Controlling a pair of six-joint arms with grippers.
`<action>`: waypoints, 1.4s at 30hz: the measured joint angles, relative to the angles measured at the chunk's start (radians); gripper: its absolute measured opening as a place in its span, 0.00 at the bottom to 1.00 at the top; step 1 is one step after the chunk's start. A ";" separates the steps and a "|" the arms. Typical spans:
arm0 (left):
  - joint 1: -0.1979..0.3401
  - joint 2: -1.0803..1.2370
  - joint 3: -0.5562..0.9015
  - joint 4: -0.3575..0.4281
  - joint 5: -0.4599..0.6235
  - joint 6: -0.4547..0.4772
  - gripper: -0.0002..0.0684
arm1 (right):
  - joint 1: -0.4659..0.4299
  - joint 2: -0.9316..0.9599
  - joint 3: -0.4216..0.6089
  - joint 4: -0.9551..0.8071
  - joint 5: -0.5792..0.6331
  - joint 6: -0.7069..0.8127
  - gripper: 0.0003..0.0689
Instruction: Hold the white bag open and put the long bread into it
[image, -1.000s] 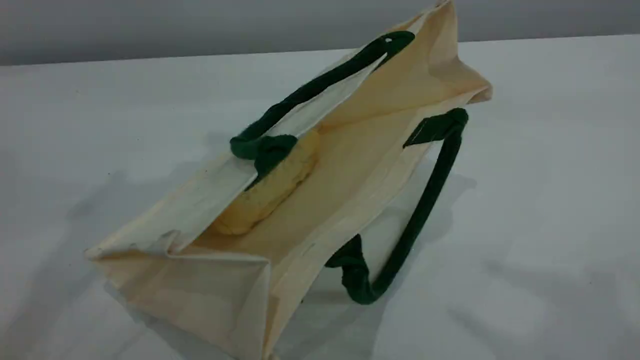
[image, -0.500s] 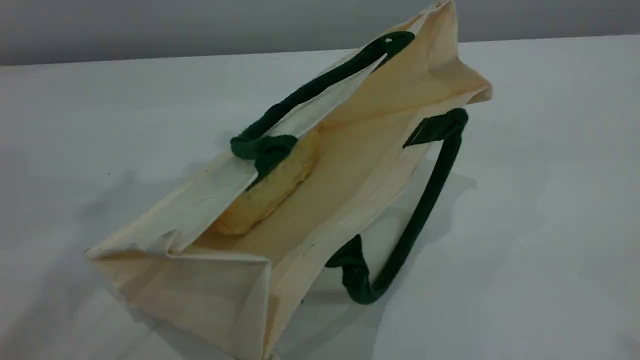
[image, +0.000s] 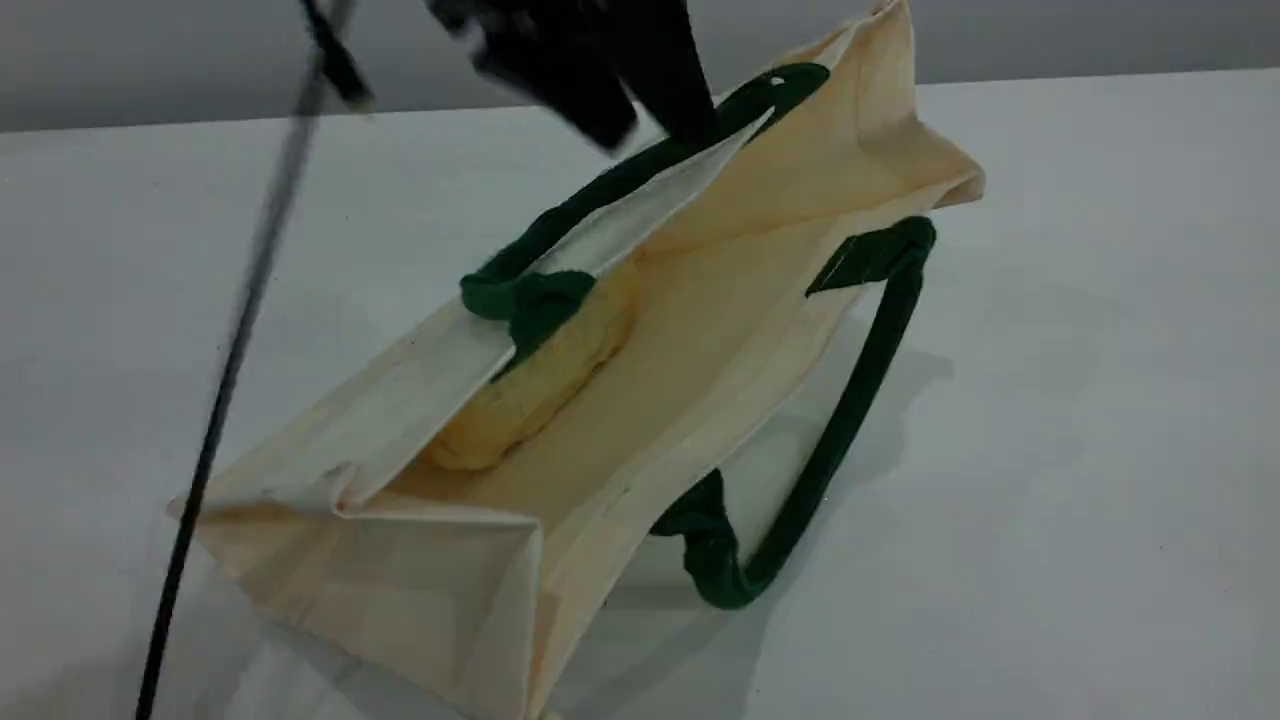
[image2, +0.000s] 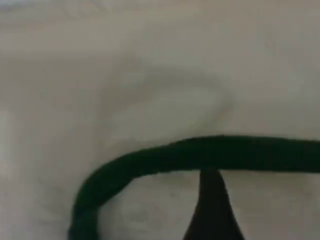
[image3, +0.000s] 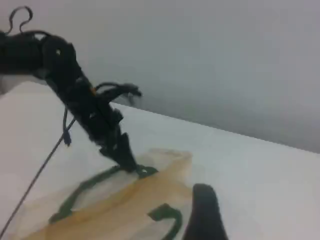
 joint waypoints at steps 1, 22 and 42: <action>-0.012 0.021 0.000 0.000 -0.002 0.000 0.66 | 0.000 0.000 0.000 -0.002 -0.001 0.000 0.68; -0.105 0.042 -0.119 0.028 0.020 -0.008 0.66 | 0.000 0.001 0.002 -0.067 0.045 0.028 0.68; -0.106 -0.359 -0.120 0.105 0.271 -0.188 0.66 | 0.001 -0.167 0.026 -0.095 0.107 0.050 0.65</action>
